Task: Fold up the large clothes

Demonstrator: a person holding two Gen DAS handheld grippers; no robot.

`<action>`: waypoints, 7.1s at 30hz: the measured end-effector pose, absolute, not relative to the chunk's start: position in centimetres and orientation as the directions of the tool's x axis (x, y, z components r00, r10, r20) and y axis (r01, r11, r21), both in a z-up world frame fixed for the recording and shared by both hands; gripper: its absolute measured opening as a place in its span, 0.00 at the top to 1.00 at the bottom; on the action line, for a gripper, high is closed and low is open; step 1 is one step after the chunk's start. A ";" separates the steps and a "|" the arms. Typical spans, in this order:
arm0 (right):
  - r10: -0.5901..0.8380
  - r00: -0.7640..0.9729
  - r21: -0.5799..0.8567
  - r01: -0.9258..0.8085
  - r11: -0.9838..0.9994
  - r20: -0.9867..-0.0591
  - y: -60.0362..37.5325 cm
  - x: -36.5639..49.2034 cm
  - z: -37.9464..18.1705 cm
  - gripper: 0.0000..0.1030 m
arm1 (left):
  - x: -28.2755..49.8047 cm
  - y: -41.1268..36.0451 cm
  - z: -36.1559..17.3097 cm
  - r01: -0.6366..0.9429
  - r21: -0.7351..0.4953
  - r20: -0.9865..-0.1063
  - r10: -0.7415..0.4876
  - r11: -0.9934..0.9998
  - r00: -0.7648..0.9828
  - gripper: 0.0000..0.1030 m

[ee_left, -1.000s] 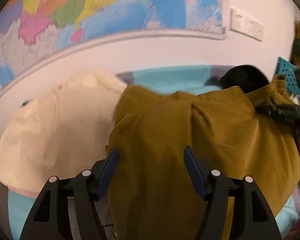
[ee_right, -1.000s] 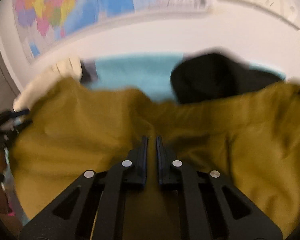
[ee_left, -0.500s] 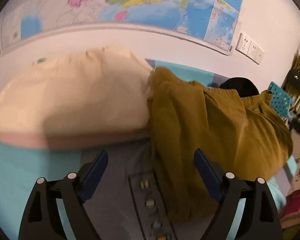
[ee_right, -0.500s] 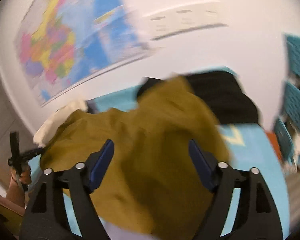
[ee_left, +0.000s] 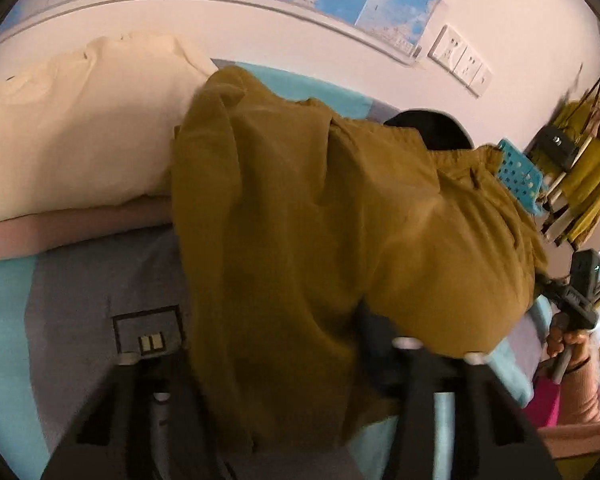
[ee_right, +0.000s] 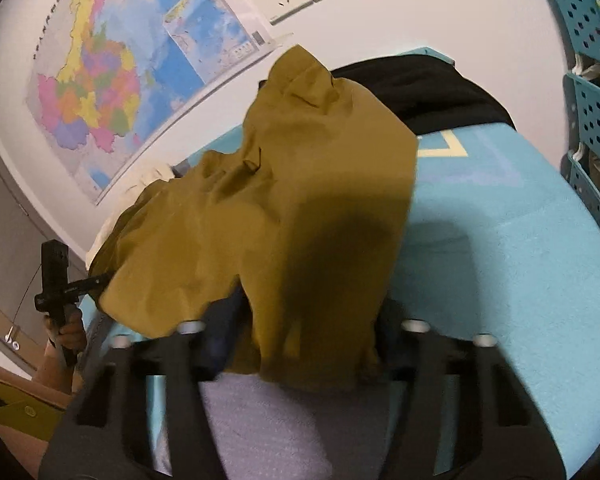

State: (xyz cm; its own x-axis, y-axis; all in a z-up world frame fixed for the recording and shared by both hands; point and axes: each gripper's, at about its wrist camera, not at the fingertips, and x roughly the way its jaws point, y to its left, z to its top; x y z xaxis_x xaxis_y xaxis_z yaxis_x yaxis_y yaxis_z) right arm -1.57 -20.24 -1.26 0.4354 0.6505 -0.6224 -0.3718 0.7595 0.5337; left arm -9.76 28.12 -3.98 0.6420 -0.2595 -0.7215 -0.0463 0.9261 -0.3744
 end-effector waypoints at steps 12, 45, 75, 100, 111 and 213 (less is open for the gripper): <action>0.668 0.337 0.572 -0.346 0.743 -0.664 -23.2 -5.5 -0.3 0.59 | -16.0 28.7 -3.7 -0.078 -0.404 -0.777 -0.297 0.911 0.555 0.63; 0.293 0.422 0.106 -0.413 0.905 -0.858 -10.8 7.1 -1.2 0.76 | -5.4 22.1 -1.3 -0.054 0.037 -0.781 0.062 0.998 0.621 0.34; 0.621 0.229 0.168 -0.842 0.513 -0.750 2.0 -9.7 3.3 0.41 | -13.9 26.9 -0.7 -0.169 -0.144 -0.746 0.005 0.975 0.666 0.28; 0.579 0.334 -0.278 -0.942 0.187 -0.744 12.0 -18.4 0.6 0.45 | -23.5 28.3 -2.2 -0.249 -0.332 -0.731 -0.081 0.910 0.678 0.27; 0.689 0.175 0.081 -0.943 0.322 -0.703 9.7 -14.2 4.0 0.69 | -23.2 25.4 -4.1 -0.133 -0.466 -0.711 -0.281 0.874 0.645 0.27; 0.710 0.507 0.822 -0.006 0.570 -0.489 -14.6 -6.1 -2.5 0.37 | -12.1 24.0 -4.7 -0.178 -0.543 -0.691 -0.316 0.821 0.650 0.35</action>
State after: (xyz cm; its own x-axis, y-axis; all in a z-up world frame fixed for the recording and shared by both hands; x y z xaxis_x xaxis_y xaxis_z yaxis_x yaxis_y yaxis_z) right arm -6.07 -14.63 -2.52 0.5071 0.7101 -0.4885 -0.0062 0.5698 0.8218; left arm -12.14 24.01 -4.75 0.6502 -0.3159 -0.6910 -0.1780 0.8209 -0.5427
